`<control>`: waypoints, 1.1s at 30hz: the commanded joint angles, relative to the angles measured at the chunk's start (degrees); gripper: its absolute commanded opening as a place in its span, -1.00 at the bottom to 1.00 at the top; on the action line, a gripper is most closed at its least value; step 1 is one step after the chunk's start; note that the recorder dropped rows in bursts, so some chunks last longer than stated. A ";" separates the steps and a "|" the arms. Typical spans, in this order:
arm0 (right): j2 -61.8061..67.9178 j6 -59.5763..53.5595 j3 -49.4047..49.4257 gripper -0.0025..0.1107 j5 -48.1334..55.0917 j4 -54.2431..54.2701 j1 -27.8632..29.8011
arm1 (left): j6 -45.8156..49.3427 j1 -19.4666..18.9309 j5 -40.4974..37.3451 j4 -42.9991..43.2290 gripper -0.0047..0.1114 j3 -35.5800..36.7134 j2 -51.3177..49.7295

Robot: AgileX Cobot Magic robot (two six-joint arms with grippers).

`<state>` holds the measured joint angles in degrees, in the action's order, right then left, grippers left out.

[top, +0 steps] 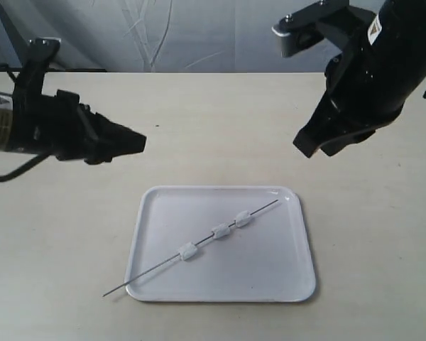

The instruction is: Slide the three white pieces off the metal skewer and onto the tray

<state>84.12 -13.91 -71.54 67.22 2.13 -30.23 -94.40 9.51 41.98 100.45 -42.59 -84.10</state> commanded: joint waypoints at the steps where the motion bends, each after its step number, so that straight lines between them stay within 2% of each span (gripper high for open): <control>1: -0.14 -1.59 3.64 -0.97 -4.71 -0.75 -0.08 | 11.27 1.24 -0.88 -0.50 -0.27 6.27 -0.18; 3: 0.47 -1.59 3.97 -0.97 -5.52 -0.75 -0.08 | 13.03 3.44 -3.49 -0.50 -0.27 9.31 -0.18; 8: 1.38 -1.59 3.97 -0.97 -6.04 -0.61 -0.08 | 18.75 12.08 -9.96 -0.50 -0.27 15.47 -0.18; 12: 1.38 -1.59 3.97 -0.97 -6.04 -0.61 -0.08 | 20.52 19.39 -17.39 -0.50 -0.19 16.60 -0.18; 15: 1.38 -1.59 3.97 -0.97 -6.04 -0.61 -0.08 | 18.23 22.64 -23.90 -0.50 -0.13 16.60 -0.18; 21: 1.41 -1.59 3.97 -0.97 -6.49 1.77 -0.08 | 17.27 23.69 -26.83 -0.50 -0.07 16.60 -2.96; 26: 1.41 -1.59 3.97 -0.97 -6.75 3.62 -0.08 | 16.19 23.69 -22.83 -0.50 -0.07 14.91 -7.59; 33: 1.41 -1.59 3.97 -0.97 -7.83 5.20 -0.08 | 13.42 23.69 -23.60 -0.50 -0.07 12.87 -10.55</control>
<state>85.47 -15.23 -67.80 60.22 6.48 -30.23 -80.52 32.87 18.73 100.23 -29.04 -93.58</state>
